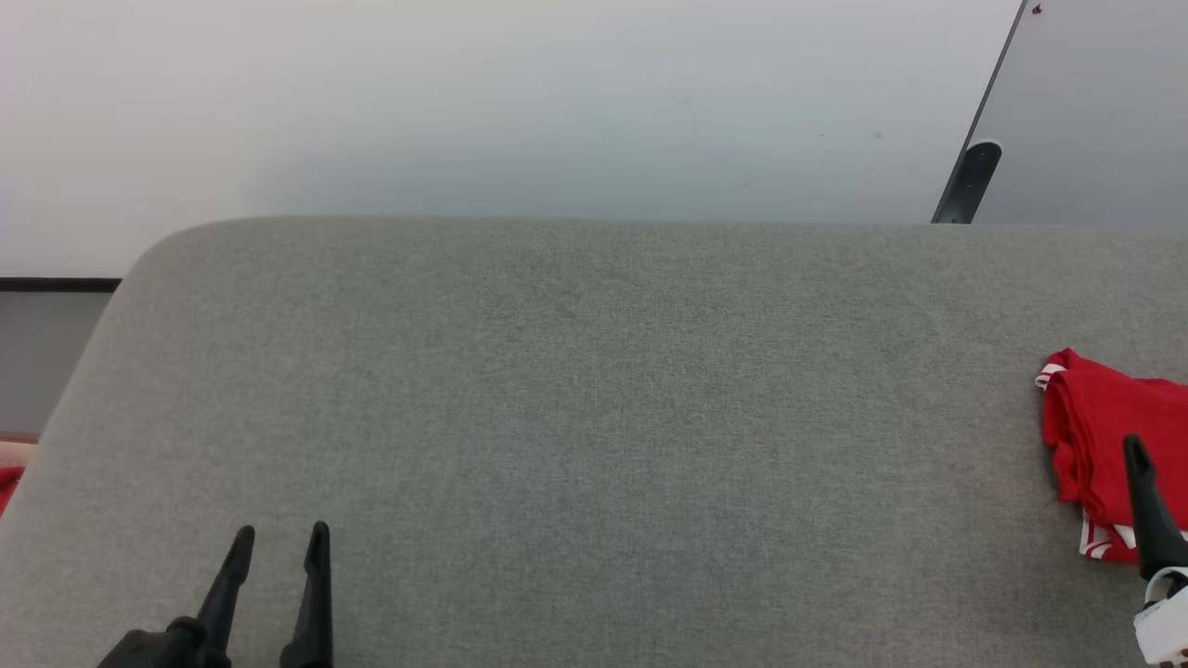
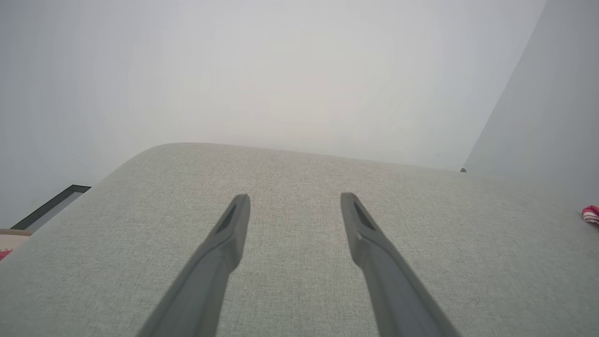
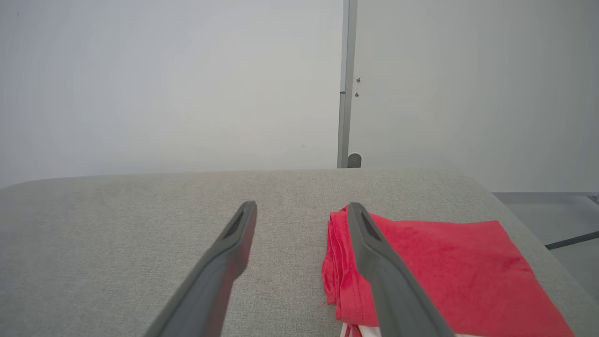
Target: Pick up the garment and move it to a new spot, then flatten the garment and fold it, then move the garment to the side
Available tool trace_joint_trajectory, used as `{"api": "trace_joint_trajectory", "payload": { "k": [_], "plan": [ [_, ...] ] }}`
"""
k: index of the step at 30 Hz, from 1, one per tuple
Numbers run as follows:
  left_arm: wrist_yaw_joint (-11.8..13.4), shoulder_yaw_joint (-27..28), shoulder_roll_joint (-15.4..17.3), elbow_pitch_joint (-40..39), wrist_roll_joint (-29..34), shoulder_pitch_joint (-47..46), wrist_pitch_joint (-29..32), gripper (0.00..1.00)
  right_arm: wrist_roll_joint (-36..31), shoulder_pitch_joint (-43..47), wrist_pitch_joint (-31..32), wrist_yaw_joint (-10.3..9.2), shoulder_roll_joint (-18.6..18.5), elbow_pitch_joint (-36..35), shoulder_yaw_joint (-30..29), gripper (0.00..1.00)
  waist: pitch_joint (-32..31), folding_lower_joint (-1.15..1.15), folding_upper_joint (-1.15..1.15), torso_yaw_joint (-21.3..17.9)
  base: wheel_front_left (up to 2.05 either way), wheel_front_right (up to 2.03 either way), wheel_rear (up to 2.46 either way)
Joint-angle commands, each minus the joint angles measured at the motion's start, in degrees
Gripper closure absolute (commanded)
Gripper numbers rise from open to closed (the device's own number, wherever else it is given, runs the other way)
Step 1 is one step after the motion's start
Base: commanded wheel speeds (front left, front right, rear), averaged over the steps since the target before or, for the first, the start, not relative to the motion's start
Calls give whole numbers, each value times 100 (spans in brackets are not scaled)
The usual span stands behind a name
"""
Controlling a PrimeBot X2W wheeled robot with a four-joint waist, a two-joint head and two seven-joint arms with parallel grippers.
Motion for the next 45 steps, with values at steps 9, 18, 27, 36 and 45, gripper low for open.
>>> {"api": "trace_joint_trajectory", "payload": {
  "k": [9,18,27,36,45],
  "plan": [
    [67,-31,21,-41,-16,-65,8,0,-54,36,-29,-4,11,-71,-4,0,26,0,0,5,0,0,0],
    [77,-30,25,-69,-55,-88,-9,0,-103,-30,-321,-4,104,-88,-135,0,26,0,0,3,0,0,0],
    [66,-50,42,-32,-80,-147,-23,0,-261,-29,-712,-4,200,-9,-156,0,23,0,0,21,0,0,0],
    [76,-55,59,32,-95,-208,-37,0,-290,-46,-791,-4,202,95,-109,0,30,0,0,30,0,0,0],
    [54,-62,60,75,-110,-222,-49,0,-256,-40,-800,-4,184,139,-88,0,17,0,0,30,0,0,0]
  ]
}}
